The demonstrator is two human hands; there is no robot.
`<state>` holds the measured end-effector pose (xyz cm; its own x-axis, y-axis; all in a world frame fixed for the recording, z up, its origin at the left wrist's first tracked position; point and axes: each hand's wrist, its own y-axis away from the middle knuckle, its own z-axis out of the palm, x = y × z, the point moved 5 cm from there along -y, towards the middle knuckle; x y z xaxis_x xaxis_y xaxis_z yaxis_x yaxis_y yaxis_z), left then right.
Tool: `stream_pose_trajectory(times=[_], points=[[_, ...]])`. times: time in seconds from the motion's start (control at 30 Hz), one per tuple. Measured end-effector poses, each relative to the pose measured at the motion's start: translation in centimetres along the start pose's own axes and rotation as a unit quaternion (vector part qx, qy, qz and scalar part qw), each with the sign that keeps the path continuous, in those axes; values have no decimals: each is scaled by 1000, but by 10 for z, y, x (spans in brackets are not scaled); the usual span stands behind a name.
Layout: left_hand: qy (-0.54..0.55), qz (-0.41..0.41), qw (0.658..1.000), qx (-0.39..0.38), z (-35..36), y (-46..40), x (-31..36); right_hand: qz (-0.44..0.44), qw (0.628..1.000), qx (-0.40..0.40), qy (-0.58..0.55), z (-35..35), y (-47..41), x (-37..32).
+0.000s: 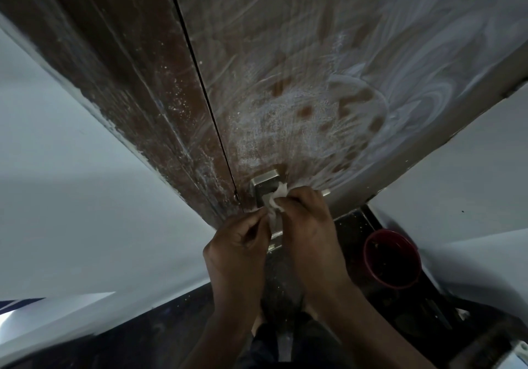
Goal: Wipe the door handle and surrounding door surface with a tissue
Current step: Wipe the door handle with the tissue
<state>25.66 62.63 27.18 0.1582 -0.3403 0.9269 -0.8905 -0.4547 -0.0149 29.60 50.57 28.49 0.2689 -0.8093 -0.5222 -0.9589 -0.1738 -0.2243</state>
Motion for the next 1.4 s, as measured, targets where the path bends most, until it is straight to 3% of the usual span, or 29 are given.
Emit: stream_pose_trajectory(times=[0.1,0.3,0.43,0.53,0.77,0.97,1.1,1.27,1.4], points=[[9,-4,1000,12,-1,0,-2,38,997,66,-13,-11,1,16],[12,-22,1000,7,-2,-2,-4,-8,995,51,-91,7,15,-10],[10,-15,1000,17,-4,-4,-6,52,992,88,-80,-12,13,20],[20,-24,999,19,-4,-2,-6,46,991,99,-72,-21,4,8],[31,-34,999,18,-9,-2,-2,61,959,217,-171,-27,-25,-20],[8,-39,999,6,-16,-2,-6,-91,966,179,-162,-4,-19,-49],[14,-30,999,25,-20,-3,-5,-25,949,271,-161,-19,-22,-26],[23,-32,999,20,-19,-4,-8,-91,955,235,-155,-6,-20,-40],[35,-40,998,21,-13,-4,-11,-14,955,278,-101,-23,-25,-18]])
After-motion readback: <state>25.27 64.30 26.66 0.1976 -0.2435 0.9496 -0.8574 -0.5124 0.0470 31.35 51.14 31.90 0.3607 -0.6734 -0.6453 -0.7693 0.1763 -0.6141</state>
